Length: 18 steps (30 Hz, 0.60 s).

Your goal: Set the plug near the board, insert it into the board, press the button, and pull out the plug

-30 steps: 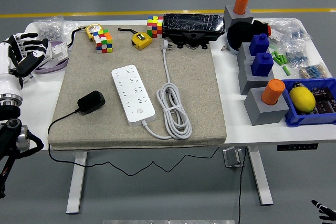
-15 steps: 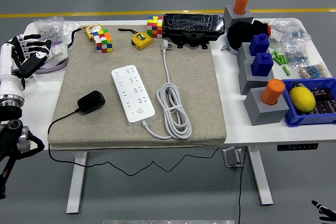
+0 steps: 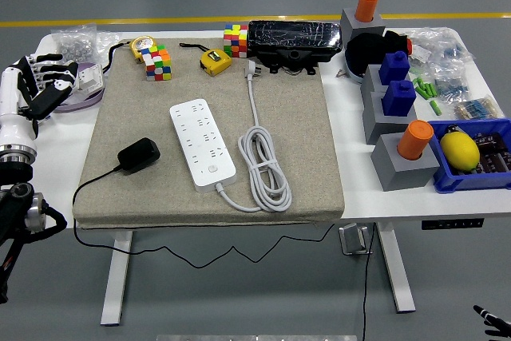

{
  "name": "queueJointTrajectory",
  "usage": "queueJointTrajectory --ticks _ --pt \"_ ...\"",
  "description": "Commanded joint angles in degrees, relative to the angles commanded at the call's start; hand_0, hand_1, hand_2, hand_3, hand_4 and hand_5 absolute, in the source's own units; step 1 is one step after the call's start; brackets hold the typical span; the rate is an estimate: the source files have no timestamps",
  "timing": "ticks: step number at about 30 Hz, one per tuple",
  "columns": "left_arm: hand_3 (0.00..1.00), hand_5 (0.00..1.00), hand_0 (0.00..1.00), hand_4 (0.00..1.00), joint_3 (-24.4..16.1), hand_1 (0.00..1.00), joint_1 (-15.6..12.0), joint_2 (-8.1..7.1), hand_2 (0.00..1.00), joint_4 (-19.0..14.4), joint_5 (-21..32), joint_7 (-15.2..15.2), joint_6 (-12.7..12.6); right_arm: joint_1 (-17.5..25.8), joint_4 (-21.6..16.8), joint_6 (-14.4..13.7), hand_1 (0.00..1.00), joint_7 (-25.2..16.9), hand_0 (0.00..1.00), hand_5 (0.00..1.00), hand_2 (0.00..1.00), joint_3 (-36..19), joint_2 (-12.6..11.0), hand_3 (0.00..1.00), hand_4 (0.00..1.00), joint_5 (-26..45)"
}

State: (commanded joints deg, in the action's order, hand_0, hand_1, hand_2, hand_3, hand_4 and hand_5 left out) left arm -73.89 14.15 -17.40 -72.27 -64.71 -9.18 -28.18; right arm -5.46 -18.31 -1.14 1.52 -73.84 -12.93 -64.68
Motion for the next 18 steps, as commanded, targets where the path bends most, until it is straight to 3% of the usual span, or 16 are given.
queueJointTrajectory --ticks 18 --pt "0.548 0.268 0.5 0.766 -0.08 0.536 -0.14 -0.36 0.526 -0.39 0.09 0.09 0.01 0.06 0.0 0.29 0.642 0.31 0.646 0.538 0.616 0.6 -0.17 0.544 0.97 -0.03"
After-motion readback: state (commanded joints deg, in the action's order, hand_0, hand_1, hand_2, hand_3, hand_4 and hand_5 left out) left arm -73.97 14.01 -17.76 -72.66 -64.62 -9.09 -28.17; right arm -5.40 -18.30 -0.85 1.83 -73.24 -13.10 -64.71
